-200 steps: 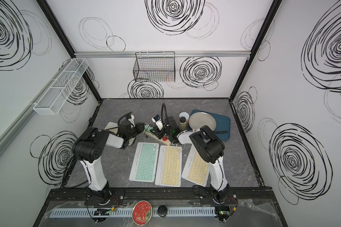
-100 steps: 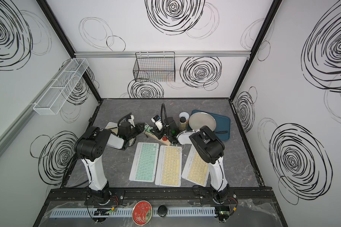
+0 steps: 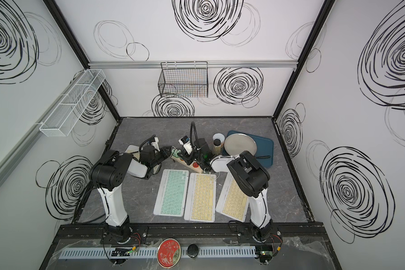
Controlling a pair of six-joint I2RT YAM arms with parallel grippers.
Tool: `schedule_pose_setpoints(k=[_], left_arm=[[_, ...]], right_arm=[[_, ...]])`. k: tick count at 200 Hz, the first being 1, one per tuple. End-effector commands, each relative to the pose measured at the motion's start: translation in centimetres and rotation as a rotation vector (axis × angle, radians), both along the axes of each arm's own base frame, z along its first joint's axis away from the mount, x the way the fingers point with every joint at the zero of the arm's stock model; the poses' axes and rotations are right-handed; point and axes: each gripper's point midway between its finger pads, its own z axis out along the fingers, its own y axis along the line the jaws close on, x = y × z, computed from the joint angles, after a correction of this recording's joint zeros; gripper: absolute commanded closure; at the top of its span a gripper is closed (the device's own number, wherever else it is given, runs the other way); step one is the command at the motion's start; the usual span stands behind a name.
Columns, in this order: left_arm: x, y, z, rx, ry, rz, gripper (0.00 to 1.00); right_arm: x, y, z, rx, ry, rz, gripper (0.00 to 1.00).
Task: Unplug the wireless keyboard
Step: Remove the plug from the socket.
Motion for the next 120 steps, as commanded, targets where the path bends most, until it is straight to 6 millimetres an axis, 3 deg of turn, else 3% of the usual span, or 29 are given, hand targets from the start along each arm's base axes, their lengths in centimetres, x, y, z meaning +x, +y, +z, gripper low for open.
schedule_pose_setpoints(k=[1,69,120], left_arm=[[-2.6,1.5,-5.9,0.044,0.198,0.035,0.77],[-2.4,1.6,-5.0,0.041,0.181,0.034,0.77],[-2.1,1.6,-2.9,0.048,0.149,0.036,0.77]], right_arm=[[-0.6,0.4,2.4,0.046,-0.041,0.025,1.00],[-1.5,-1.1,3.3,0.070,-0.011,0.005,1.00],[-1.6,-6.3,3.3,0.106,0.101,-0.128,1.00]])
